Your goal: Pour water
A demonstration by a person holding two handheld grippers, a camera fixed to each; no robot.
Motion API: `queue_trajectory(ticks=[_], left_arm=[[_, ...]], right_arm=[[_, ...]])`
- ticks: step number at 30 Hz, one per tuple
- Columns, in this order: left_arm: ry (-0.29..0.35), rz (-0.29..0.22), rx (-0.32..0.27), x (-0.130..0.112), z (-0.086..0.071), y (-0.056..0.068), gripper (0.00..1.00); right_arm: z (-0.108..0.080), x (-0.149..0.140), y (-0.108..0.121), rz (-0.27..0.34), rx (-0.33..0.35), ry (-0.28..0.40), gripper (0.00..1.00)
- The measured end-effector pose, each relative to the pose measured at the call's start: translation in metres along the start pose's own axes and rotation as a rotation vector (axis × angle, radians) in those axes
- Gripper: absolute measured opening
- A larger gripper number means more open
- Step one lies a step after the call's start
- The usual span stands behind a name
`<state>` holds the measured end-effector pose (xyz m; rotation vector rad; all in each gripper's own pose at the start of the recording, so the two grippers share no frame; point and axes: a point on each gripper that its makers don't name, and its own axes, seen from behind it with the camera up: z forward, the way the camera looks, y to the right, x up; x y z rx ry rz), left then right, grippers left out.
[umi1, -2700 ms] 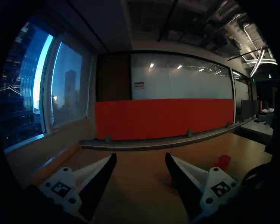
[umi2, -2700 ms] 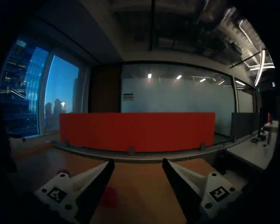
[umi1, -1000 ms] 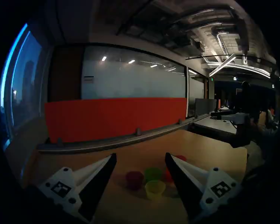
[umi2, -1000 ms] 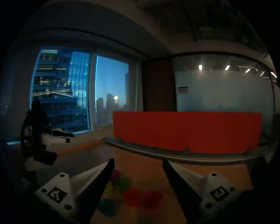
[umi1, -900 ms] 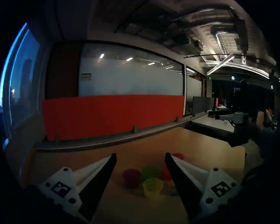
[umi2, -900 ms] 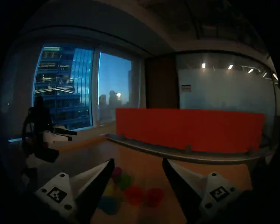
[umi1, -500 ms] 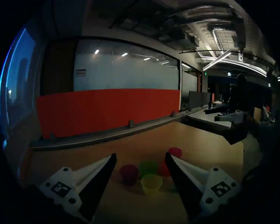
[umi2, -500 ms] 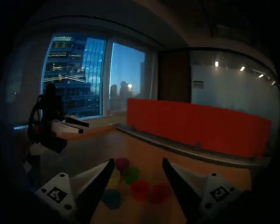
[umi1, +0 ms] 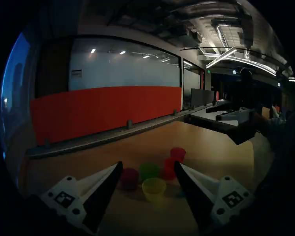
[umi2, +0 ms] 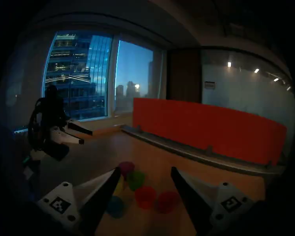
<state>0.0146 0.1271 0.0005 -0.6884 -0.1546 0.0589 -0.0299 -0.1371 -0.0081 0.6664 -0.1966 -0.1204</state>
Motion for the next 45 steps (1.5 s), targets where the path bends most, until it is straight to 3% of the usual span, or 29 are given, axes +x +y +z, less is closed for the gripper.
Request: queue_trajectory(ticks=[6, 24, 45], left_arm=[[-0.017, 0.026, -0.049, -0.009, 0.003, 0.012, 0.97], [-0.099, 0.123, -0.223, -0.055, 0.027, 0.074, 0.97], [-0.192, 0.132, -0.333, -0.115, 0.063, 0.113, 0.97]], right_arm=[[0.002, -0.005, 0.003, -0.003, 0.003, -0.017, 0.99], [0.015, -0.020, 0.011, -0.032, 0.014, -0.068, 1.00], [0.037, -0.041, 0.019, -0.040, 0.041, -0.125, 0.99]])
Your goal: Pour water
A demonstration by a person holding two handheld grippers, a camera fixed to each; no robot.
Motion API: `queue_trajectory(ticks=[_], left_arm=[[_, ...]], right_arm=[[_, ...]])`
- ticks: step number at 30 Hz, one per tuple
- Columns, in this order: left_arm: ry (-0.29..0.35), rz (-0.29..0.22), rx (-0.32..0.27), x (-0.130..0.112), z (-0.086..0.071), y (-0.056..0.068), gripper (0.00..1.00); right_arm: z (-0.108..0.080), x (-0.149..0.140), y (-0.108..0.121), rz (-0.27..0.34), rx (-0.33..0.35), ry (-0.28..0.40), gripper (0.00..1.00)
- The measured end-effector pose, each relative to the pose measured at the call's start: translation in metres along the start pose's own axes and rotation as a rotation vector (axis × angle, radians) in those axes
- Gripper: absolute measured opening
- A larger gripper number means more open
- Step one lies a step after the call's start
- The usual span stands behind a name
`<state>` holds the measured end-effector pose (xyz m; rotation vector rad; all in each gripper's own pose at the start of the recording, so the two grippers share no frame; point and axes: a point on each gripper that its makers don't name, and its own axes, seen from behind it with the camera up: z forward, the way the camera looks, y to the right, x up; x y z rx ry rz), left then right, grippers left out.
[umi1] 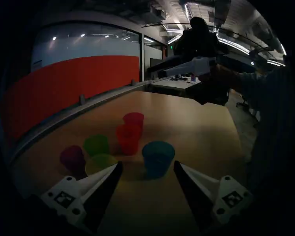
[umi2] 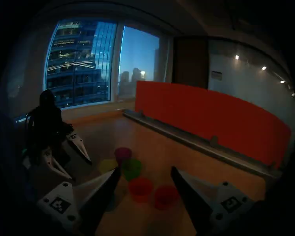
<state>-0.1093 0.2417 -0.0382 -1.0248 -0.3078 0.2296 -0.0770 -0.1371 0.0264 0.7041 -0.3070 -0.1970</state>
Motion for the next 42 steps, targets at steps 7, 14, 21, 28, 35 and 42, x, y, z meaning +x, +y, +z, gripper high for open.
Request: queue_trajectory(ticks=[7, 14, 21, 28, 35, 42], left_arm=[[-0.017, 0.010, -0.010, -0.007, 0.013, 0.005, 0.97], [-0.038, 0.016, -0.009, -0.015, 0.031, 0.011, 0.97], [-0.060, 0.021, -0.013, -0.024, 0.054, 0.016, 0.97], [-0.071, 0.019, -0.024, -0.028, 0.077, 0.021, 0.96], [-0.074, 0.015, -0.038, -0.027, 0.095, 0.027, 0.97], [-0.080, 0.007, -0.047, -0.026, 0.100, 0.027, 0.96]], right_arm=[[0.004, -0.001, 0.002, 0.002, 0.003, -0.003, 0.99], [0.006, 0.000, 0.004, -0.001, 0.002, -0.003, 0.99], [0.007, 0.001, 0.004, -0.008, -0.001, -0.004, 0.99], [0.008, 0.000, 0.005, -0.009, 0.000, -0.005, 0.98], [0.009, -0.004, 0.008, -0.003, -0.004, -0.008, 0.98], [0.007, -0.005, 0.013, 0.003, -0.009, -0.003, 0.98]])
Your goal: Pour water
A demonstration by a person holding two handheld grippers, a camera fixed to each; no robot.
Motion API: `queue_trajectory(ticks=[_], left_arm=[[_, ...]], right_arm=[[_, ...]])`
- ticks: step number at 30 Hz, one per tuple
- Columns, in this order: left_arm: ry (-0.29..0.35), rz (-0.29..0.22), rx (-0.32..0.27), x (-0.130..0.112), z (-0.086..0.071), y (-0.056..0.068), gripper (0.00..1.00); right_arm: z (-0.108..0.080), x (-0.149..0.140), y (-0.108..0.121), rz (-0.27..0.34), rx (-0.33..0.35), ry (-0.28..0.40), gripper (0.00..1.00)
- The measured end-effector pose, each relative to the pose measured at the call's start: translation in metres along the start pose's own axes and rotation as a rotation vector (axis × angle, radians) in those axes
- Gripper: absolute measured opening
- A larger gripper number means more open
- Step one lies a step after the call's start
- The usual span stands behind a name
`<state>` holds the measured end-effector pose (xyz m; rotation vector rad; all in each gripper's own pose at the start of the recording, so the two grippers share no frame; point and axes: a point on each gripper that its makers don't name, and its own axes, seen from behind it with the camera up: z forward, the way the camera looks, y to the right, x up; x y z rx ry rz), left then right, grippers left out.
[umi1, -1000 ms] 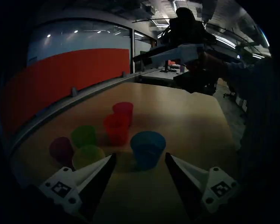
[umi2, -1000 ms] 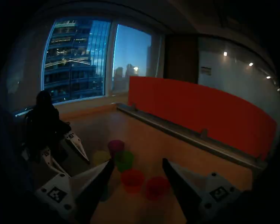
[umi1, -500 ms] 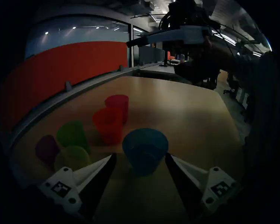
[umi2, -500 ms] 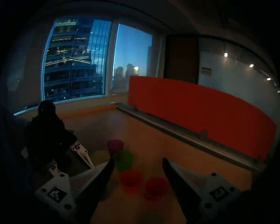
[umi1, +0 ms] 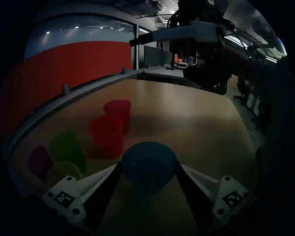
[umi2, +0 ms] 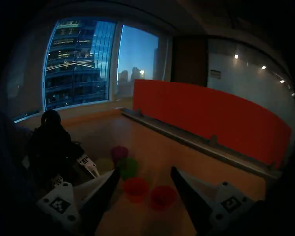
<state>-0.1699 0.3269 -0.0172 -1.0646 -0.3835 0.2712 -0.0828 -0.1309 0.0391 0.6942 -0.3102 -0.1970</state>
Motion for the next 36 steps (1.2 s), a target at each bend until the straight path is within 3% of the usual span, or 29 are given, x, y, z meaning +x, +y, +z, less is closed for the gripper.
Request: queue_trajectory(ticks=[12, 18, 23, 36], left_arm=[[-0.015, 0.011, 0.003, -0.003, 0.003, 0.001, 0.96], [-0.015, 0.013, 0.001, -0.003, 0.004, 0.001, 0.87], [-0.016, 0.016, -0.003, -0.004, 0.002, 0.001, 0.86], [0.012, 0.012, -0.012, 0.006, -0.013, 0.004, 0.86]], right_arm=[[-0.001, -0.001, 0.001, -0.001, -0.004, 0.001, 0.98], [0.000, 0.000, 0.001, -0.003, -0.004, -0.002, 0.98], [0.000, 0.000, 0.001, -0.005, -0.005, -0.002, 0.98], [-0.002, 0.004, 0.002, -0.008, -0.012, 0.002, 0.97]])
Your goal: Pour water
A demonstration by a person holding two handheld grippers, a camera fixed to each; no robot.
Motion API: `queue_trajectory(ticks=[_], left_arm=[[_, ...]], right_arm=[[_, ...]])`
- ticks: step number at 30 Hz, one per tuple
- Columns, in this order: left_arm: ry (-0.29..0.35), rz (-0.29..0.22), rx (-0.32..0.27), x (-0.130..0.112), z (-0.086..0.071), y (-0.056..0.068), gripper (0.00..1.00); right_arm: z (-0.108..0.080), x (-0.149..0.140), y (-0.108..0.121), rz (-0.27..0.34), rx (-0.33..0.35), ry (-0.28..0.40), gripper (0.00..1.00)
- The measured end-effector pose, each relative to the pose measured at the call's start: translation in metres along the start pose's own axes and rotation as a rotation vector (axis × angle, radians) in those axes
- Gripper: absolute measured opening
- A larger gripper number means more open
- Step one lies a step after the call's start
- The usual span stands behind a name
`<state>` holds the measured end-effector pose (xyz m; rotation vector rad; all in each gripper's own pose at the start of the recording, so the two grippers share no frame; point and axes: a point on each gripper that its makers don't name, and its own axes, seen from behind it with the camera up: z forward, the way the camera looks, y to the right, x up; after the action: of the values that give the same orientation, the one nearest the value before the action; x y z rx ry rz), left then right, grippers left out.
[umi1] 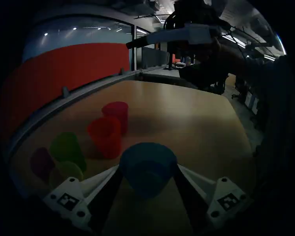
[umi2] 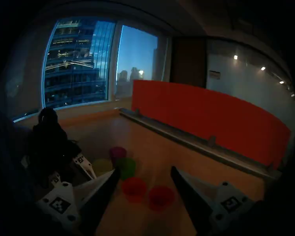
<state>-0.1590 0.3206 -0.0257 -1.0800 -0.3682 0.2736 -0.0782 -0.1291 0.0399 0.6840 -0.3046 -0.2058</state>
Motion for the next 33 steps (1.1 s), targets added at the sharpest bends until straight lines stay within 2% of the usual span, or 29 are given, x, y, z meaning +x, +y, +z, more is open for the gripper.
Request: queue_trajectory(ticks=[9, 23, 33], left_arm=[[0.082, -0.041, 0.009, 0.032, -0.024, -0.005, 0.86], [0.179, -0.025, 0.084, 0.069, -0.066, -0.026, 0.85], [0.240, -0.014, 0.147, 0.090, -0.100, -0.043, 0.85]], right_arm=[[0.000, 0.005, -0.003, -0.011, 0.000, 0.007, 0.97], [-0.001, 0.010, -0.004, -0.020, -0.003, 0.015, 0.97], [0.005, 0.012, -0.005, -0.029, 0.005, 0.008, 0.97]])
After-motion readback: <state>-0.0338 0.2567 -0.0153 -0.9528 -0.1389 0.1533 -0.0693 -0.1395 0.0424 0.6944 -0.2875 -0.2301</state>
